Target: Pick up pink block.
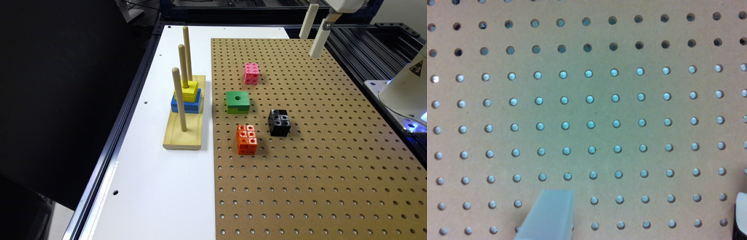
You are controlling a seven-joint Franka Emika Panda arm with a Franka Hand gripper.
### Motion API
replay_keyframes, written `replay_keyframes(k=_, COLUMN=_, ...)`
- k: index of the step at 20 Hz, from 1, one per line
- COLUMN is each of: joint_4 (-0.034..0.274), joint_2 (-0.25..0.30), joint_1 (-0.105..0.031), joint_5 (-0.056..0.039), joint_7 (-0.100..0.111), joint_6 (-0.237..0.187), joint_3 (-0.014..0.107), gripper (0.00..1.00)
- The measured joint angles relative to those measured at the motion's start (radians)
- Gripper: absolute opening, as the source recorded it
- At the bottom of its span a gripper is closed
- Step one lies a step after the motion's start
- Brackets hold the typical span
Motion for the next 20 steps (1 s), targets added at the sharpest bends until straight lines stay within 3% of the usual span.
replay_keyframes(k=6, joint_4=0.030, joint_2=0.026, joint_1=-0.043, joint_5=-0.0012, joint_7=-0.041, joint_6=0.001, joint_3=0.000, gripper=1.00)
replay_keyframes(k=10, joint_4=0.050, joint_2=0.062, joint_1=-0.049, joint_5=-0.0013, joint_7=-0.046, joint_6=0.016, joint_3=0.000, gripper=1.00)
replay_keyframes(k=15, joint_4=0.074, joint_2=0.117, joint_1=-0.071, joint_5=-0.0013, joint_7=-0.068, joint_6=0.053, joint_3=0.000, gripper=1.00)
replay_keyframes(k=20, joint_4=0.126, joint_2=0.169, joint_1=-0.091, joint_5=-0.0013, joint_7=-0.087, joint_6=0.054, joint_3=0.000, gripper=1.00)
